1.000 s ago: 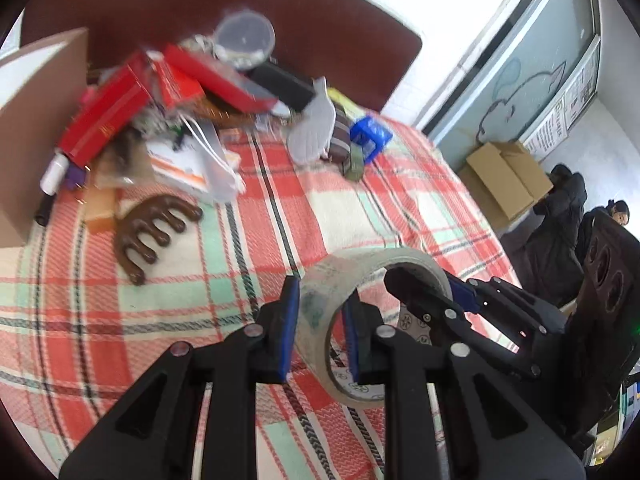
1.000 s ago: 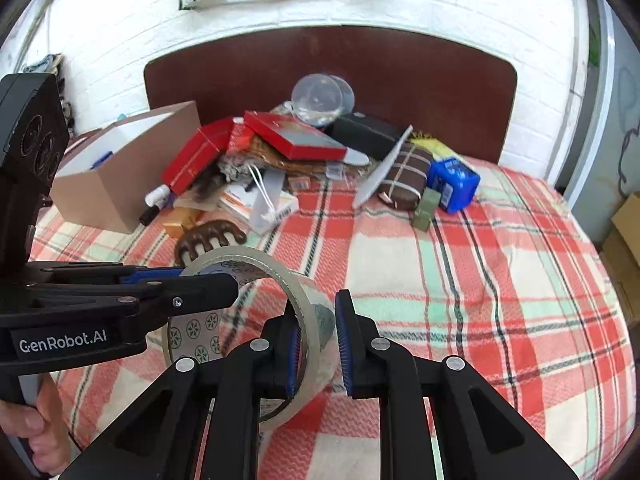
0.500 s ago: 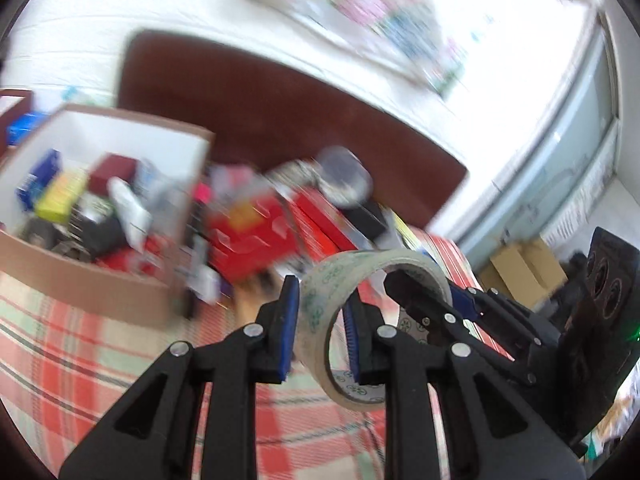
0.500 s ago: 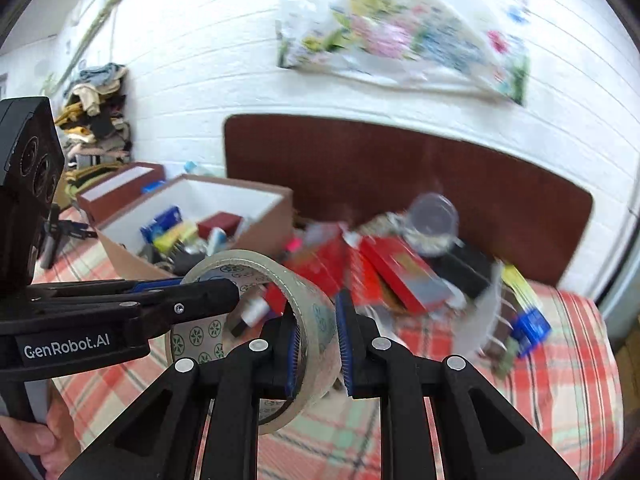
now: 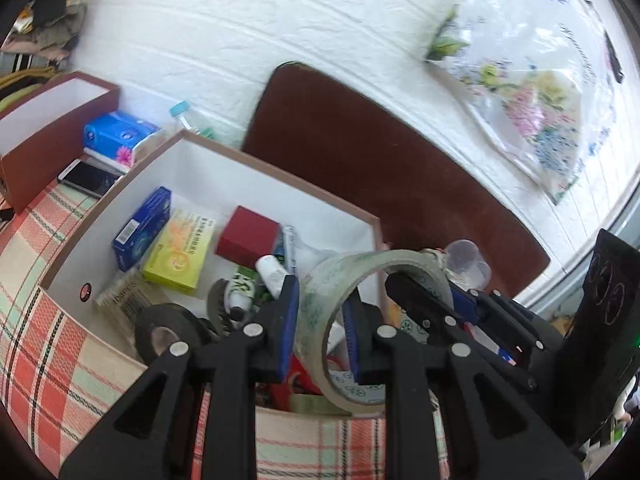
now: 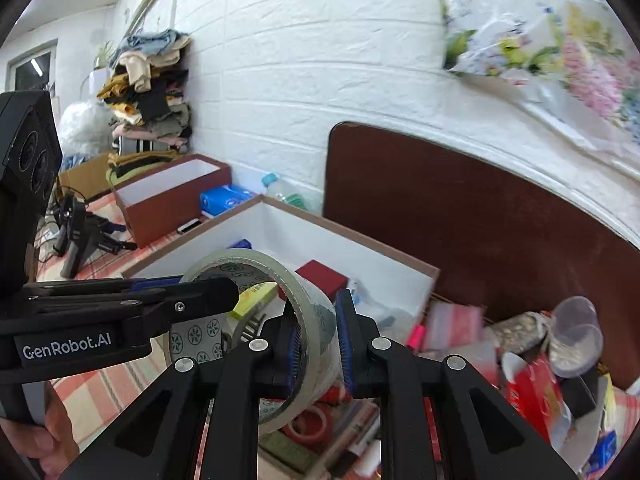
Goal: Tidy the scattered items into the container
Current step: 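Open the right gripper to drop the tape roll into the box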
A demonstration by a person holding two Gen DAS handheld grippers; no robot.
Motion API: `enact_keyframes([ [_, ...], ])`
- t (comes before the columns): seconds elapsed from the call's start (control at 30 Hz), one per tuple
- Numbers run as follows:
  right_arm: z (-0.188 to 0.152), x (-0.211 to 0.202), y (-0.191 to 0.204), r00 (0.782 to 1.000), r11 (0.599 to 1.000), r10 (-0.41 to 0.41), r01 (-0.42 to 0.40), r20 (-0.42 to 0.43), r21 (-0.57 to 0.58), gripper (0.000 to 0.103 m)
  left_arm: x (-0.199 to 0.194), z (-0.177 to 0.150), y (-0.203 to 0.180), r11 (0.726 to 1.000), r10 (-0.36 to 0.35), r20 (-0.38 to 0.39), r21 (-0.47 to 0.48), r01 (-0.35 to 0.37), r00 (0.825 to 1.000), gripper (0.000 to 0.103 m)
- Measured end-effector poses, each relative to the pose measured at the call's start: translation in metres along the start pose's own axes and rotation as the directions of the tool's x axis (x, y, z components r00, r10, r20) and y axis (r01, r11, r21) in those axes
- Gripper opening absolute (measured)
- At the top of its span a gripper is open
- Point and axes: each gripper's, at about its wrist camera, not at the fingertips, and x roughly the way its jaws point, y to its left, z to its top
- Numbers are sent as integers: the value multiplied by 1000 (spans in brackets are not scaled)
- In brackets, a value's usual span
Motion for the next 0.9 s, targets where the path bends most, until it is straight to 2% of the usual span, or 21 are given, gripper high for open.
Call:
enact_keyframes([
  [0.07, -3, 11, 1, 1000, 1000, 22, -22, -18, -2, 19, 10, -1, 13, 999, 7, -22, -32, -8, 1000, 22],
  [0.1, -5, 18, 1, 998, 999, 49, -49, -32, 9, 20, 13, -2, 17, 999, 18, -31, -40, -20, 999, 28],
  [0.13, -6, 24, 1, 996, 997, 74, -73, -50, 16, 26, 17, -4, 20, 999, 26, -41, -44, -27, 999, 42],
  [0.17, -7, 28, 1, 994, 997, 82, -81, -69, 19, 42, 21, -5, 21, 998, 52, -57, -42, -55, 997, 51],
  [0.2, -9, 30, 1, 996, 999, 40, -40, -78, 13, 49, 23, -6, 21, 995, 90, -66, -31, -93, 994, 63],
  [0.23, -11, 29, -1, 998, 1000, -1, 1, -69, 3, 62, 24, -7, 20, 994, 107, -61, -24, -108, 992, 74],
  [0.27, -12, 26, -3, 998, 1000, -13, 13, -57, 4, 71, 22, -8, 20, 994, 101, -54, -23, -102, 993, 77],
  [0.33, -14, 15, -15, 999, 999, -1, 3, -32, 48, 79, 17, -9, 19, 996, 73, -43, -40, -75, 996, 91],
  [0.4, -18, 3, -29, 1000, 995, -3, 5, -18, 101, 83, 11, -11, 16, 997, 63, -24, -46, -64, 998, 99],
  [0.53, -32, -23, -56, 999, 985, -44, 47, -18, 165, 84, 5, -18, -1, 998, 57, -26, -26, -57, 998, 100],
  [0.63, -47, -43, -80, 999, 971, -41, 46, -26, 233, 87, -1, -31, -19, 999, 48, -43, -1, -48, 998, 102],
  [0.77, -79, -72, -116, 998, 934, -36, 50, -44, 355, 95, -6, -58, -41, 998, 29, -61, 60, -26, 998, 102],
  [0.9, -120, -93, -143, 993, 890, -16, 66, -114, 452, 98, -5, -92, -66, 993, 4, -117, 119, 10, 993, 102],
])
